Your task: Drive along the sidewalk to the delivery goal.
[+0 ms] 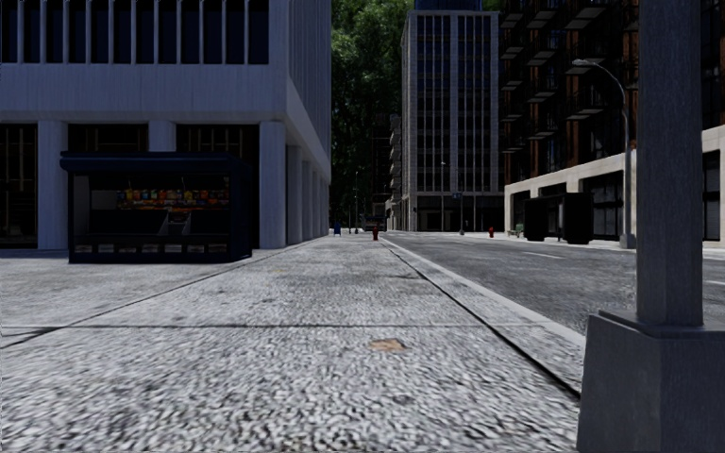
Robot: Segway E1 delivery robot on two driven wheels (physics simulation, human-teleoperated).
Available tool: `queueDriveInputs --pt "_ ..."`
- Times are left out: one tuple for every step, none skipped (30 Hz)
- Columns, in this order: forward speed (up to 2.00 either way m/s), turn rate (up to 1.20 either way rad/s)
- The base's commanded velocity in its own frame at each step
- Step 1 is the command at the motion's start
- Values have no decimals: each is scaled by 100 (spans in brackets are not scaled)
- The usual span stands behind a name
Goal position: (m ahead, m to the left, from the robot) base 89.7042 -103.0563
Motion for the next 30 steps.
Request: queueDriveInputs --pt "144 0" --pt "144 0" --pt "149 0" --pt "149 0" --pt "200 0" --pt "200 0" --pt "200 0" --pt "200 0" --pt "200 0" --pt "200 0" --pt "200 0" --pt "200 0" --pt "200 0" --pt "200 0" --pt "200 0" --pt "200 0" --pt "200 0" --pt "200 0" --pt "200 0" --pt "200 0" --pt "200 0" --pt "200 0" --pt "200 0" --pt "200 0" --pt "200 0" --pt "200 0" --pt "200 0" --pt "200 0" --pt "200 0" --pt "200 0"
